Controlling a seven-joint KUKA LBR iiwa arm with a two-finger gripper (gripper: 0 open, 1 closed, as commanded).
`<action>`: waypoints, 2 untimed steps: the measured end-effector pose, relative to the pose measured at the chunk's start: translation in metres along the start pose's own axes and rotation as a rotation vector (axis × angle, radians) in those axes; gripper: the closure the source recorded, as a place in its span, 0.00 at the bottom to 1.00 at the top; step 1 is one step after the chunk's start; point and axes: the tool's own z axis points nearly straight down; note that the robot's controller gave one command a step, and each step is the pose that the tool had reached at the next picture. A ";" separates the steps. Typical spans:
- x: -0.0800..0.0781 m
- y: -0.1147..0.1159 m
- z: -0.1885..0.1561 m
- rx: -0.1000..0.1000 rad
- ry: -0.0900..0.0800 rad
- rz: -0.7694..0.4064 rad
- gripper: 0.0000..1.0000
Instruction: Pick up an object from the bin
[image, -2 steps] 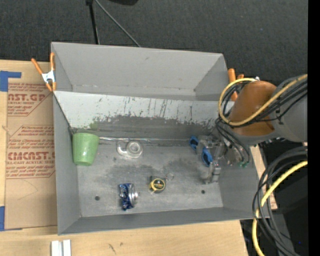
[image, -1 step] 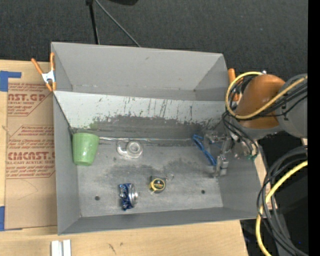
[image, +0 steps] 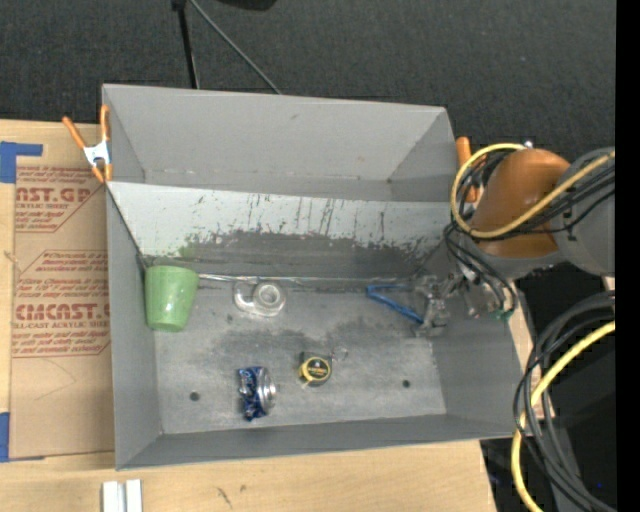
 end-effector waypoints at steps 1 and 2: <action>0.024 0.000 -0.082 0.003 -0.006 0.019 1.00; 0.021 0.002 -0.160 0.004 -0.008 0.014 1.00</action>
Offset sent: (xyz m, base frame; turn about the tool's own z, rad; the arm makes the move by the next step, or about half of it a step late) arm -0.0268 -0.0022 0.0775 0.0193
